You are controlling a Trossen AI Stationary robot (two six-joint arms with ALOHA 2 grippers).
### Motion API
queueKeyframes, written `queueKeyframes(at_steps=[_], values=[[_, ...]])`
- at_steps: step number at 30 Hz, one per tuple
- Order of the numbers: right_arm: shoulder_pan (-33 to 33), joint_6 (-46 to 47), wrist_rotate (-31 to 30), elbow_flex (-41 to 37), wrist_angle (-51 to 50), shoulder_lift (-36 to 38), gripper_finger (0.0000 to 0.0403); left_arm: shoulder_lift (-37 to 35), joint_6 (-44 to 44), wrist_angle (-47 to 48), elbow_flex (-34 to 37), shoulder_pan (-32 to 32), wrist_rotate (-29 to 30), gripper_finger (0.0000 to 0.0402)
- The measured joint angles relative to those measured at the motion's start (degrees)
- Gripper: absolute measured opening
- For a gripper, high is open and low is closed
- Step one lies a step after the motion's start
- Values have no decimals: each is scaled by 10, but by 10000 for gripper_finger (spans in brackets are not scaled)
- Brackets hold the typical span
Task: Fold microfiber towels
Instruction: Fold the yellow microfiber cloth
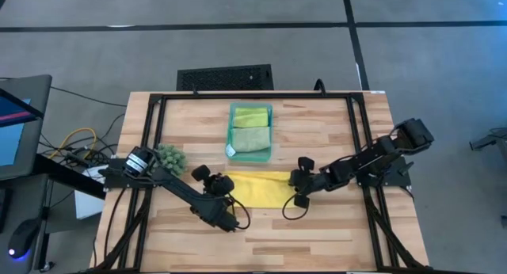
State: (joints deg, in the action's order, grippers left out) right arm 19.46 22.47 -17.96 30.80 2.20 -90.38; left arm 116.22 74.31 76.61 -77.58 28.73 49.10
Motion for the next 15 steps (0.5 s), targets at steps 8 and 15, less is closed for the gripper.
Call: queueKeyframes(at_steps=[8,15], values=[[-1,1,-55,-2,17,0,79,0,-11,-47,24,-19,-19,76],[4,-3,-131,-1,21,49,66,0,54,19,40,-28,-45,173]])
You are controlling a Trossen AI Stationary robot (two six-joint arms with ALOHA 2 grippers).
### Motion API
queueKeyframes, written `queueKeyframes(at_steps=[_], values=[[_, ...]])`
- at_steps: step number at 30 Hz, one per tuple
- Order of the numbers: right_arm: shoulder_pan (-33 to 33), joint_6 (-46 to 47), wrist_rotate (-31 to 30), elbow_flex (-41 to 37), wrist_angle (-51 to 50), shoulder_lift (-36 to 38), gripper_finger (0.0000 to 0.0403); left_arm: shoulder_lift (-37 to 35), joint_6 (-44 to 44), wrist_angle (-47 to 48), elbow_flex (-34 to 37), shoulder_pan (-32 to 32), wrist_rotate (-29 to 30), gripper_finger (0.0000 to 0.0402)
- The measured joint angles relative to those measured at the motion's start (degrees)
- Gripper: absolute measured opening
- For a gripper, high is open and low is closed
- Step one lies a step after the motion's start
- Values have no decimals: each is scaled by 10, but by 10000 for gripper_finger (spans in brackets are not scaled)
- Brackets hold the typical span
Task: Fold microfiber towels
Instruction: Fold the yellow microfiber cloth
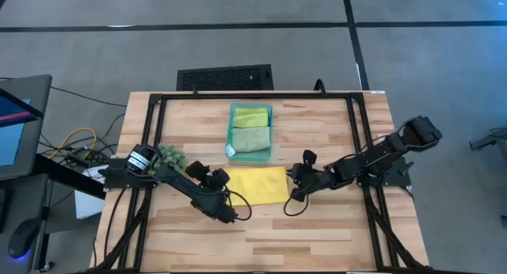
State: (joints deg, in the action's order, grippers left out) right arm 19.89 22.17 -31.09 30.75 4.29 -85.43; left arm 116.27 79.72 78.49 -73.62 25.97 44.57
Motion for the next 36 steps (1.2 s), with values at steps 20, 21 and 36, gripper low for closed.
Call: queueKeyframes(at_steps=[20,21,36], values=[[-27,-72,166,13,171,-139,60,0,66,31,25,1,21,282],[-31,-72,172,15,174,-142,60,0,65,31,27,-2,20,294],[-18,-37,225,12,63,-79,60,-73,108,50,56,29,62,340]])
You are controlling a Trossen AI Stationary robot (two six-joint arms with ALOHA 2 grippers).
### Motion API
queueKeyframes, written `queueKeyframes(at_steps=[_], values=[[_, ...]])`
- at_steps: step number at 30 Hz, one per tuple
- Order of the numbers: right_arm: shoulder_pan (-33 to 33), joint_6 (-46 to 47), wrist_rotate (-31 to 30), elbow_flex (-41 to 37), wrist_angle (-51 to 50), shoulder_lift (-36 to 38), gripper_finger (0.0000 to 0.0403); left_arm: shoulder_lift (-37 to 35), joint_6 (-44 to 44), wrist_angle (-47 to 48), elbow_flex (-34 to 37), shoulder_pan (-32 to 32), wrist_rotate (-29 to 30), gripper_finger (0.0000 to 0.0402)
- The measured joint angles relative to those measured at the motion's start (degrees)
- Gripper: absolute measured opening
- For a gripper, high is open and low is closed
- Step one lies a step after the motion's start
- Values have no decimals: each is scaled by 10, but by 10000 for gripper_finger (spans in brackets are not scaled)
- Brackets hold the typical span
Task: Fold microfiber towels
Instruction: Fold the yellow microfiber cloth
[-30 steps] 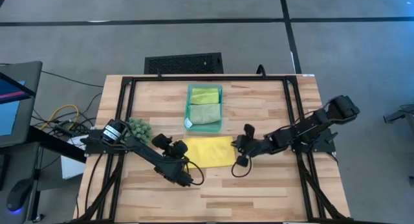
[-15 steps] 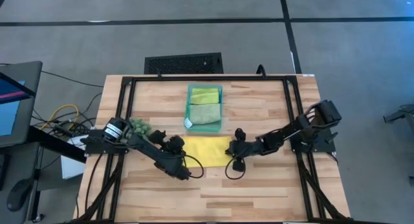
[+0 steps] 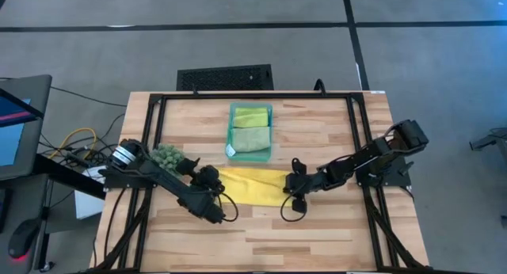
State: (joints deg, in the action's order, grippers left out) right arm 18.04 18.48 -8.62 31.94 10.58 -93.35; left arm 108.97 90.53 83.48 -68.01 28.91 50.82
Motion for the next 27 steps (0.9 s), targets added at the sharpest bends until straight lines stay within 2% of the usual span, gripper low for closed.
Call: queueKeyframes(at_steps=[7,12,14,17,21,24,27], values=[[1,0,1,0,5,2,60,-38,-92,-211,93,-26,9,340],[-8,0,-2,0,3,2,60,-38,-183,-318,123,-53,11,340],[-9,0,-2,0,3,2,60,-38,-218,-344,122,-61,9,340],[-9,0,-3,0,0,2,60,-38,-277,-364,114,-69,-25,340],[-9,-3,-7,0,1,2,60,-38,-315,-368,96,-67,-39,340],[-9,-4,-35,0,-2,2,60,-38,-328,-385,89,-59,-63,340],[-8,-5,-64,1,-4,15,60,-38,-353,-442,88,-39,-112,336]])
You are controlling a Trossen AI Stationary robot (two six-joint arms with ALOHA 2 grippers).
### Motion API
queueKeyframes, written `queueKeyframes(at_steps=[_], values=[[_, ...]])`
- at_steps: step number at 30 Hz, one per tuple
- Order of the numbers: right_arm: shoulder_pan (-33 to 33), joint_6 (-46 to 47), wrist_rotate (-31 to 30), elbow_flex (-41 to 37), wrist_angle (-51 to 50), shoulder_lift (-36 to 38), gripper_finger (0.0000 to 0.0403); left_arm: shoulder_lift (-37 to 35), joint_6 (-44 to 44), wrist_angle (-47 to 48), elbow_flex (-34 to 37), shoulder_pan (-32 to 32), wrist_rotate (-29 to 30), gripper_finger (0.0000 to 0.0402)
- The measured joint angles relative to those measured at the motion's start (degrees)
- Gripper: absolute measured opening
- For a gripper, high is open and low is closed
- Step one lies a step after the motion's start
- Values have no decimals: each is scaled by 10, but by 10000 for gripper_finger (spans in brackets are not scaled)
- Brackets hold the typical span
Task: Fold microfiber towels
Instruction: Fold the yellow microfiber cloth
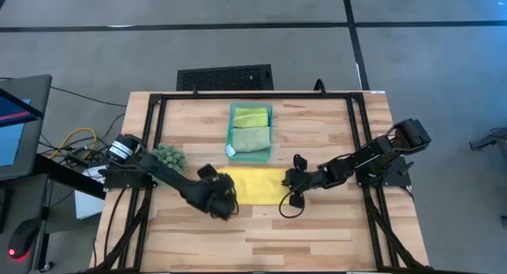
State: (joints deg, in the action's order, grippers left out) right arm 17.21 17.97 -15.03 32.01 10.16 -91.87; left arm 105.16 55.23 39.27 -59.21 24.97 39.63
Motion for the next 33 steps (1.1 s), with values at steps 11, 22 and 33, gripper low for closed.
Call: queueKeyframes(at_steps=[11,22,33], values=[[-39,-8,6,5,22,-54,60,0,-16,-94,7,63,-44,304],[13,64,173,-3,-146,60,60,0,27,11,29,61,9,296],[68,23,36,-7,-136,137,60,1,-26,-88,-4,44,83,296]])
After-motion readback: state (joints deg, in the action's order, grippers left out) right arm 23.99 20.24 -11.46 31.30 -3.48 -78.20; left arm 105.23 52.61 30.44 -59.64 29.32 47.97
